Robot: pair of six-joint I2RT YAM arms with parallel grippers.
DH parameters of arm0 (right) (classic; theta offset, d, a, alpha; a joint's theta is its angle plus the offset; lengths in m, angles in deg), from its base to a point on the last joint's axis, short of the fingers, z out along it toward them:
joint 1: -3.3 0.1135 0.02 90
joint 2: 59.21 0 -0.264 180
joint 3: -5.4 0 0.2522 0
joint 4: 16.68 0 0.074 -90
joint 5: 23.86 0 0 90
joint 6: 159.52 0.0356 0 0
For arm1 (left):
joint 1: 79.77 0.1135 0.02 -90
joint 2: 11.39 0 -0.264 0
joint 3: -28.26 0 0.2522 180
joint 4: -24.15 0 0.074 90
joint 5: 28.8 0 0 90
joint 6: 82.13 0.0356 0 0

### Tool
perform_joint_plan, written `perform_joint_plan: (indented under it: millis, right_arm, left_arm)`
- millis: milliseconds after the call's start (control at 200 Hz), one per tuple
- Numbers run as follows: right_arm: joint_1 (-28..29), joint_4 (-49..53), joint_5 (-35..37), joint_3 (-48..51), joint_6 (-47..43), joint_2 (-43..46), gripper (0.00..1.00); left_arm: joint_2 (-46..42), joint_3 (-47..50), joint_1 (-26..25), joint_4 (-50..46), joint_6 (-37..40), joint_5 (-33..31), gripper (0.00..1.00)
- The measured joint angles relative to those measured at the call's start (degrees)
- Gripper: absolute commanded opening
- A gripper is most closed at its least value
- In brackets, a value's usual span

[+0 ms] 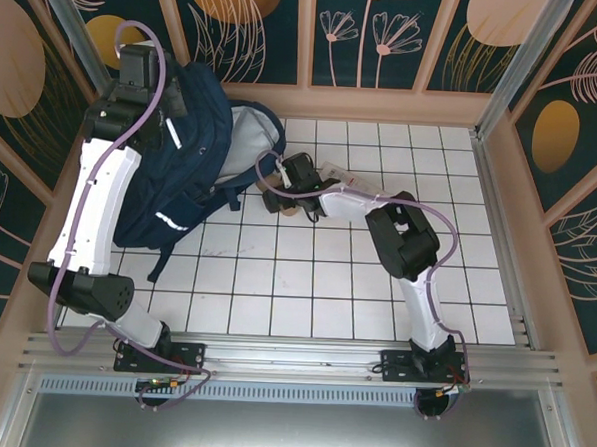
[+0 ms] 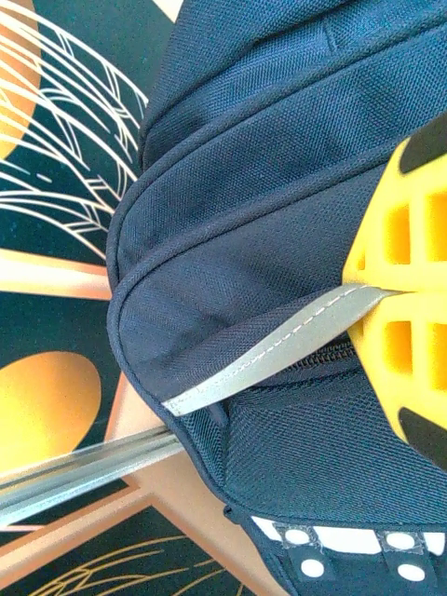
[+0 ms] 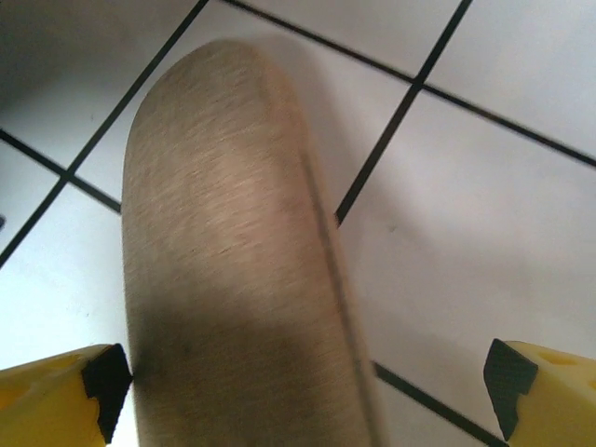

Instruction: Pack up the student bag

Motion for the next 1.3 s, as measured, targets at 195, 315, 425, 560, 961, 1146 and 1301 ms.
perform_joint_plan:
  millis: [195,315,425,560,961,1146,1301]
  right_arm:
    - [0.6,0.4,0.2,0.5,0.0,-0.5,0.97]
    - [0.6,0.3,0.2,2.1,0.2,-0.5,0.88]
    - [0.6,-0.9,0.9,3.1,0.0,-0.5,0.76]
    - [0.6,-2.2,2.0,4.0,0.0,-0.4,0.62]
    - [0.2,-4.7,1.4,18.8,4.8,10.1,0.47]
    - [-2.9,-4.6,2.3,30.6,12.0,21.7,0.45]
    - [-6.1,-3.9,5.2,38.1,16.7,34.7,0.44]
  left_arm:
    - [0.2,4.0,0.0,4.5,1.1,-2.3,0.0]
    - [0.2,7.3,0.0,8.5,1.5,-2.5,0.0]
    - [0.2,8.2,0.0,9.9,1.7,-2.5,0.0]
    - [0.1,8.2,0.0,10.3,1.7,-2.2,0.0]
    - [0.1,8.2,0.4,10.3,1.7,5.8,0.0]
    - [2.0,6.8,0.9,9.8,1.2,16.6,0.0]
    - [8.8,0.9,-0.3,8.3,0.9,25.3,0.0]
